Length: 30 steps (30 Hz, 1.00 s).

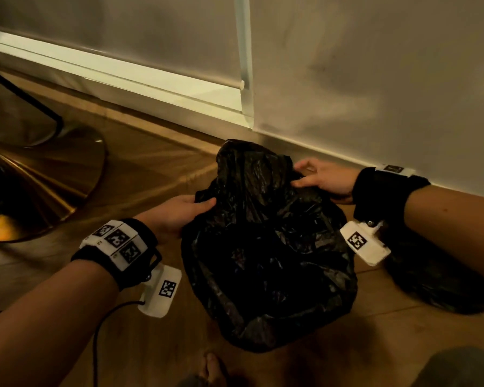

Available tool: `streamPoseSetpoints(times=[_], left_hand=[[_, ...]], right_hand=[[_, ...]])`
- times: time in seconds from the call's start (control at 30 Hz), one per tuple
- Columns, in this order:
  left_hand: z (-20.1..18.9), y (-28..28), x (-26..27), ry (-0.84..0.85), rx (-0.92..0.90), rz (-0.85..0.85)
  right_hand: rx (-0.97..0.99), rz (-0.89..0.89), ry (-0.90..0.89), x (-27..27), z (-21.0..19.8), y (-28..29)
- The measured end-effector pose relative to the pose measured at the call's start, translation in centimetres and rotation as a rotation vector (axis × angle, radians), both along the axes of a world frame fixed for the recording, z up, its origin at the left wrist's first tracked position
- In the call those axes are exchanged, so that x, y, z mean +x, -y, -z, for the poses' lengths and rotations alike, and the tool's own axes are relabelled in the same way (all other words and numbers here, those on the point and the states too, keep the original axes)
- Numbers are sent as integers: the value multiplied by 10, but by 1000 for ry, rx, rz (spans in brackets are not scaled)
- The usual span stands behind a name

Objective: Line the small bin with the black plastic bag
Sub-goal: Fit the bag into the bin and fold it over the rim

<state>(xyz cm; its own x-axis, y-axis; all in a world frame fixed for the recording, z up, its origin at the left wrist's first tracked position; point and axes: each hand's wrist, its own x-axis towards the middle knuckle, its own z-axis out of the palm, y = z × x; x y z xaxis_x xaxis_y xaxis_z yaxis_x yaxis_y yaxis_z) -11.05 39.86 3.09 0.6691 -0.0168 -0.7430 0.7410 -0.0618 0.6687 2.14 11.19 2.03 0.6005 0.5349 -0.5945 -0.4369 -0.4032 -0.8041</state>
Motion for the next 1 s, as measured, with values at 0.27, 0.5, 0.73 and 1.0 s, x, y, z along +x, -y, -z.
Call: streamPoseSetpoints(times=[0.27,0.5,0.73,1.0], left_hand=[[-8,18,2,6,75,234],[5,20,6,-73,111,242],[6,12,11,-115,5,144],[-3,17,11,-80,28,225]], right_hand=[[-57,-281,74,-4,-18,-14],[-191,-430,25,-13,-6,-30],[-277,-413,131,3,11,-17],[-45,-368,38,-6,-6,-27]])
